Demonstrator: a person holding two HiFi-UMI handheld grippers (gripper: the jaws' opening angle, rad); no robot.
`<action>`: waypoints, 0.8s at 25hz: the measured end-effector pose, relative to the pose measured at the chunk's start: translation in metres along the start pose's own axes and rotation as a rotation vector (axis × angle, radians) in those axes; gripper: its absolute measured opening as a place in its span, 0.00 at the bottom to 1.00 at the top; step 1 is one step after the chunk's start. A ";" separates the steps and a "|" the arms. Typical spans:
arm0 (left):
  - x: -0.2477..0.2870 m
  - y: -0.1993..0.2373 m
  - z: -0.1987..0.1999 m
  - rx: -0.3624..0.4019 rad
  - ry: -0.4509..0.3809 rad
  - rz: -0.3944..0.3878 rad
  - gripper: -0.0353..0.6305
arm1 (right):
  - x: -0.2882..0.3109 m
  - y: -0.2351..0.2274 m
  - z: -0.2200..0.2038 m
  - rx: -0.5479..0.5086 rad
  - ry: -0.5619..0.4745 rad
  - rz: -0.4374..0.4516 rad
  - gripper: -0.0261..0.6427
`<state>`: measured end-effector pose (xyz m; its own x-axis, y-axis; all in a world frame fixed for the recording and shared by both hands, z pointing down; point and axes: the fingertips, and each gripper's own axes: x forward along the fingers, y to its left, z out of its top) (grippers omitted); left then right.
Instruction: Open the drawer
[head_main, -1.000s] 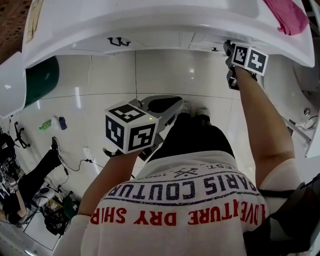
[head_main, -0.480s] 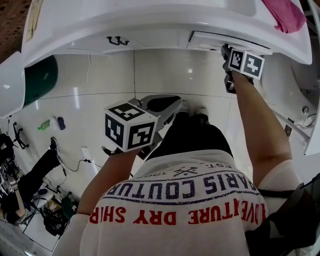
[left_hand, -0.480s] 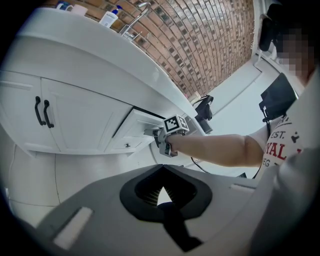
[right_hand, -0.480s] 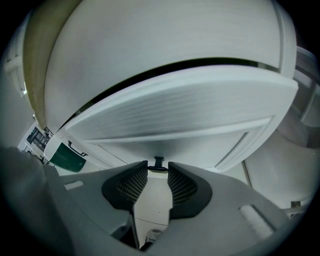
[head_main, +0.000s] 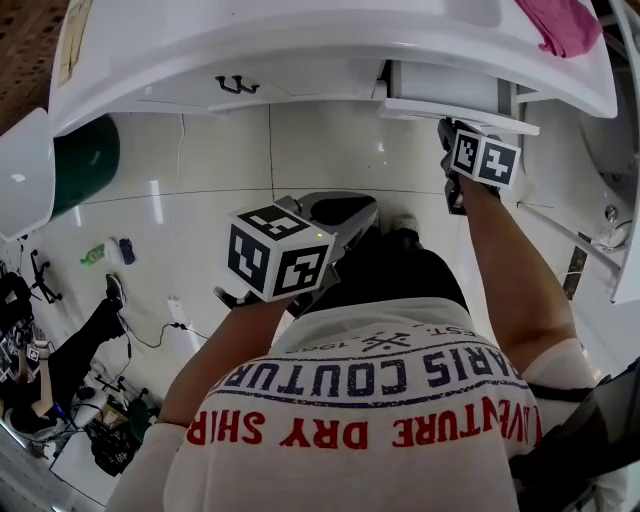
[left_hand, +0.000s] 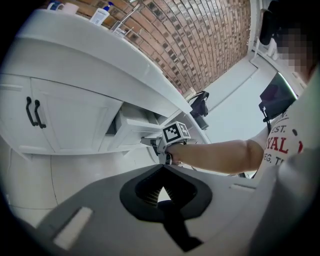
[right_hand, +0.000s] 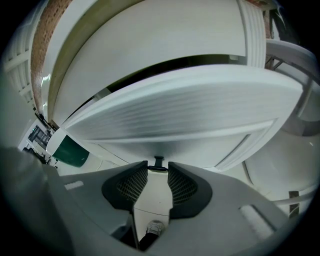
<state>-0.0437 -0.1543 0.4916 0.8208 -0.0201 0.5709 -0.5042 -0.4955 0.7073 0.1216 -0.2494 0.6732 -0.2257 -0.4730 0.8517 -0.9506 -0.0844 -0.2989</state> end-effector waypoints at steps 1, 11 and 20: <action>0.001 -0.001 -0.001 0.002 0.004 -0.001 0.04 | -0.002 0.000 -0.004 -0.001 0.001 0.001 0.24; 0.011 -0.012 -0.020 0.020 0.055 -0.014 0.04 | -0.016 0.000 -0.040 -0.003 0.001 -0.003 0.24; 0.011 -0.014 -0.032 0.014 0.079 -0.029 0.04 | -0.028 0.003 -0.068 0.025 0.002 0.000 0.24</action>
<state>-0.0363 -0.1197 0.5008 0.8113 0.0626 0.5813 -0.4758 -0.5070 0.7187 0.1106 -0.1766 0.6774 -0.2264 -0.4713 0.8524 -0.9450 -0.1059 -0.3095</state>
